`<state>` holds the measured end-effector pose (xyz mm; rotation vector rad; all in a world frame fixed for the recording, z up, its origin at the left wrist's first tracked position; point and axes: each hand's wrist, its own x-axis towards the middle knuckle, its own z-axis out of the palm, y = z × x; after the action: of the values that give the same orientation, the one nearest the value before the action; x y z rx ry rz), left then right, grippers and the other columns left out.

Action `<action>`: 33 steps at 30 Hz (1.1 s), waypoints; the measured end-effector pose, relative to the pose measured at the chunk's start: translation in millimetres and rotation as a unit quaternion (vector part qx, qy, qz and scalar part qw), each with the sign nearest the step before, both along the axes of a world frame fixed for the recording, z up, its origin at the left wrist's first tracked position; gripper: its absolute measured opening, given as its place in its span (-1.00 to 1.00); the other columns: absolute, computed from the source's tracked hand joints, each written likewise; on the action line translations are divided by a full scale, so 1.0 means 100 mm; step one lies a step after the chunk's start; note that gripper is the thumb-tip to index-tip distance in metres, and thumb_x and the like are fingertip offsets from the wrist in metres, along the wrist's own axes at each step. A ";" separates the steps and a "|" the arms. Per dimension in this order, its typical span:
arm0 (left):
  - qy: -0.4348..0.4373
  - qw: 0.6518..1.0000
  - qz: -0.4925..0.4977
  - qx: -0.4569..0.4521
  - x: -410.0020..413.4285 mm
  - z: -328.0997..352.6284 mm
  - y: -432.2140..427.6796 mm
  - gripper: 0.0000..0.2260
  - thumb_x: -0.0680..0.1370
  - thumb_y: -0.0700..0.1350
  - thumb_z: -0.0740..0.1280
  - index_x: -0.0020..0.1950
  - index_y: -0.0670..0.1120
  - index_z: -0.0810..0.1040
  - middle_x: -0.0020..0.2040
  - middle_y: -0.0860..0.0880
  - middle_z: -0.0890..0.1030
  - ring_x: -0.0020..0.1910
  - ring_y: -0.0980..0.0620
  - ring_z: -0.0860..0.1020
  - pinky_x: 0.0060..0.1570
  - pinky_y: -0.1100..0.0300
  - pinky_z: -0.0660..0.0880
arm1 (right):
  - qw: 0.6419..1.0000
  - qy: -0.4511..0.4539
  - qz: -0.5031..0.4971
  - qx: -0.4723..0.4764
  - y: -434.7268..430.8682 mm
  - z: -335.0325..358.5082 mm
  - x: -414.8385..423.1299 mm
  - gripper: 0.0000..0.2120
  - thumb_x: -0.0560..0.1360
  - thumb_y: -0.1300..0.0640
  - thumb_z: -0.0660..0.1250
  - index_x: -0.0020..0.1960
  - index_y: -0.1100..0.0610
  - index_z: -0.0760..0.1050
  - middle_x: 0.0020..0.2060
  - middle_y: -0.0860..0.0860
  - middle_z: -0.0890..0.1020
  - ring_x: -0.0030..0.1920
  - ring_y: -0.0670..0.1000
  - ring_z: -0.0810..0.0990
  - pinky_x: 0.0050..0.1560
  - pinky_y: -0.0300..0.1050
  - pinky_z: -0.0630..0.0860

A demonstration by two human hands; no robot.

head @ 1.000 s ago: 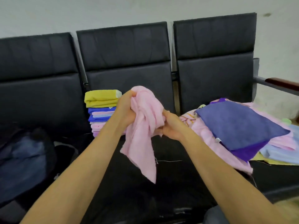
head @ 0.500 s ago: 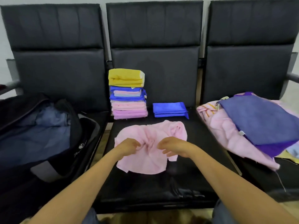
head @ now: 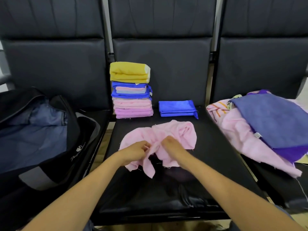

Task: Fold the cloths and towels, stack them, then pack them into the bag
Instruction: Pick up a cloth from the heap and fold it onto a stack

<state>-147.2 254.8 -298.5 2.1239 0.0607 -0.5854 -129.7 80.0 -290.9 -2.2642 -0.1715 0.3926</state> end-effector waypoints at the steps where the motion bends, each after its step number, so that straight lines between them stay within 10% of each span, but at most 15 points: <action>1: 0.020 0.999 -0.005 -0.039 0.00 0.00 0.01 -0.47 0.36 -0.32 0.25 0.28 0.06 0.41 0.22 -0.01 0.51 0.20 -0.02 0.49 0.19 0.04 0.49 | 0.992 0.039 -0.070 0.100 -0.05 0.11 0.07 -0.80 0.55 0.17 0.19 0.06 0.22 0.52 -0.07 0.08 0.58 0.03 0.10 0.55 0.09 -0.04 0.44; 4: -0.010 0.995 -0.005 -0.099 -0.03 0.00 -0.08 -0.35 0.39 -0.24 0.47 0.39 0.03 0.29 0.25 0.03 0.45 0.25 0.05 0.45 0.21 0.18 0.44 | 0.881 0.149 -0.151 0.423 -0.25 0.34 0.06 -0.82 0.52 0.21 0.21 0.04 0.18 0.55 0.05 0.18 0.64 0.13 0.15 0.59 0.24 0.06 0.46; 10: -0.188 0.963 0.167 -0.094 0.00 -0.05 -0.34 -0.83 0.56 -0.04 0.33 0.13 -0.02 0.54 0.00 0.06 0.60 0.02 0.06 0.56 -0.03 0.24 0.47 | 0.808 0.174 -0.151 0.542 -0.43 0.50 0.07 -0.78 0.53 0.21 0.21 0.08 0.31 0.51 0.06 0.19 0.63 0.08 0.14 0.60 0.04 0.01 0.55; 15: -0.224 0.906 0.268 -0.241 0.00 0.28 -0.34 -0.95 0.60 -0.15 0.27 0.01 -0.03 0.52 -0.01 -0.02 0.58 0.00 0.02 0.55 0.01 0.13 0.50 | 0.940 -0.101 -0.236 0.226 -0.69 0.51 0.24 -0.86 0.60 0.11 0.15 -0.02 0.16 0.42 -0.17 0.02 0.51 -0.09 0.03 0.48 -0.15 -0.11 0.40; 19: -0.159 0.882 0.233 -0.377 -0.07 0.53 -0.36 -0.90 0.61 -0.16 0.25 -0.05 -0.09 0.55 -0.08 -0.05 0.61 -0.08 0.02 0.57 -0.05 0.14 0.51 | 0.963 -0.224 -0.128 -0.074 -0.86 0.38 0.29 -0.85 0.57 0.21 0.20 0.14 0.15 0.43 0.05 0.07 0.51 0.11 0.10 0.48 0.04 -0.12 0.37; 23: -0.241 0.914 0.164 -0.282 -0.14 0.61 -0.46 -0.91 0.60 -0.15 0.28 -0.06 -0.06 0.56 -0.16 0.04 0.60 -0.12 0.09 0.53 -0.03 0.17 0.47 | 0.985 -0.091 0.075 0.128 -0.63 0.50 0.04 -0.64 0.46 0.03 0.43 0.21 -0.01 0.43 0.11 -0.06 0.56 0.17 -0.12 0.53 0.18 -0.25 0.43; 26: -0.287 0.917 0.131 -0.244 -0.19 0.62 -0.53 -0.95 0.55 -0.15 0.35 -0.09 -0.02 0.59 -0.18 0.07 0.62 -0.13 0.14 0.56 -0.02 0.21 0.50 | 0.982 -0.121 0.144 -0.024 -0.44 0.45 -0.10 -0.81 0.52 0.03 0.34 0.12 0.04 0.48 0.00 -0.04 0.60 0.04 -0.07 0.57 0.07 -0.22 0.48; 29: -0.303 0.922 0.121 -0.207 -0.20 0.65 -0.48 -0.90 0.48 -0.10 0.43 -0.04 0.04 0.58 -0.19 0.00 0.60 -0.16 0.14 0.56 -0.05 0.23 0.49 | 0.970 -0.227 0.060 -0.057 -0.49 0.43 -0.04 -0.81 0.58 0.20 0.14 -0.01 0.17 0.53 -0.14 0.01 0.58 -0.12 -0.01 0.53 -0.12 -0.20 0.43; 33: -0.220 0.976 -0.008 0.003 -0.22 0.54 -0.33 -0.82 0.41 0.02 0.50 -0.02 0.11 0.61 -0.07 0.08 0.64 -0.03 0.16 0.57 0.05 0.22 0.46 | 0.959 -0.088 -0.111 0.244 -0.66 0.61 0.07 -0.77 0.51 0.30 0.08 -0.30 0.15 0.34 -0.42 0.01 0.38 -0.43 -0.02 0.35 -0.39 -0.18 0.31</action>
<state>-169.6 221.4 -244.1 2.2150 -0.2017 -0.1138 -122.5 14.0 -229.8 -1.8014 -0.0902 0.0189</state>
